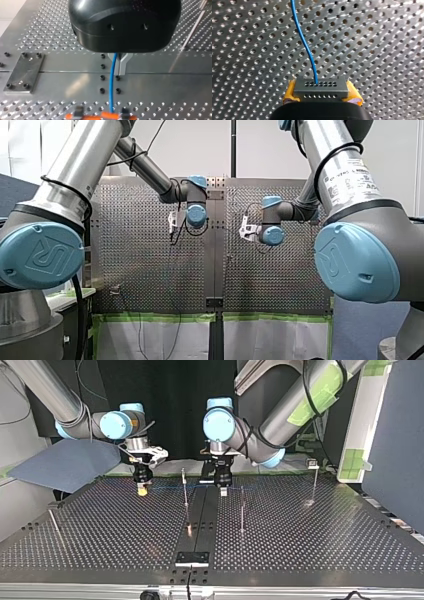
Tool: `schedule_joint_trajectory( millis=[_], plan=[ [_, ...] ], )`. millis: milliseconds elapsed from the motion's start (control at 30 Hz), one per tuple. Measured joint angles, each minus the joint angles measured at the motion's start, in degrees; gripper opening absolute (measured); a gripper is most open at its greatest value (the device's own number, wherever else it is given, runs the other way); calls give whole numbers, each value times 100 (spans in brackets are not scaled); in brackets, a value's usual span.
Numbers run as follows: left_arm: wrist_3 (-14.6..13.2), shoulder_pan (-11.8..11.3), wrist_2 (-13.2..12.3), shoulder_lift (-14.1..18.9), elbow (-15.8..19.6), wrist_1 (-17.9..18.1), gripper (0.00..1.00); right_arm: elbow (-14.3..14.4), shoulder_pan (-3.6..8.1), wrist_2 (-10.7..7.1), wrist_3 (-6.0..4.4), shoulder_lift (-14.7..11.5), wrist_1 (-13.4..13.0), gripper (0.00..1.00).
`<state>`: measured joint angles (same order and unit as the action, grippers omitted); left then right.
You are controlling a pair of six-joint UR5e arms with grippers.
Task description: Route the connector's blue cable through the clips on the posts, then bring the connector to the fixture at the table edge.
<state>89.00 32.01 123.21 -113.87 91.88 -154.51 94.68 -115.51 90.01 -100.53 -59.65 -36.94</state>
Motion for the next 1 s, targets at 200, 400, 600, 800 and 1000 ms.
schedule_joint_trajectory(
  millis=[200,400,600,800,1000],
  plan=[
    [-5,56,-29,-47,138,121,0,142,-4,140,76,0,100,0],
    [3,130,-25,-275,160,143,0,273,-15,258,179,-2,111,0],
    [37,221,-7,-432,239,240,0,355,-42,377,310,-6,163,0],
    [57,308,43,-444,464,409,0,516,-77,438,391,-8,98,0],
    [81,369,65,-446,678,589,0,736,-113,447,400,-10,-66,0]
  ],
)
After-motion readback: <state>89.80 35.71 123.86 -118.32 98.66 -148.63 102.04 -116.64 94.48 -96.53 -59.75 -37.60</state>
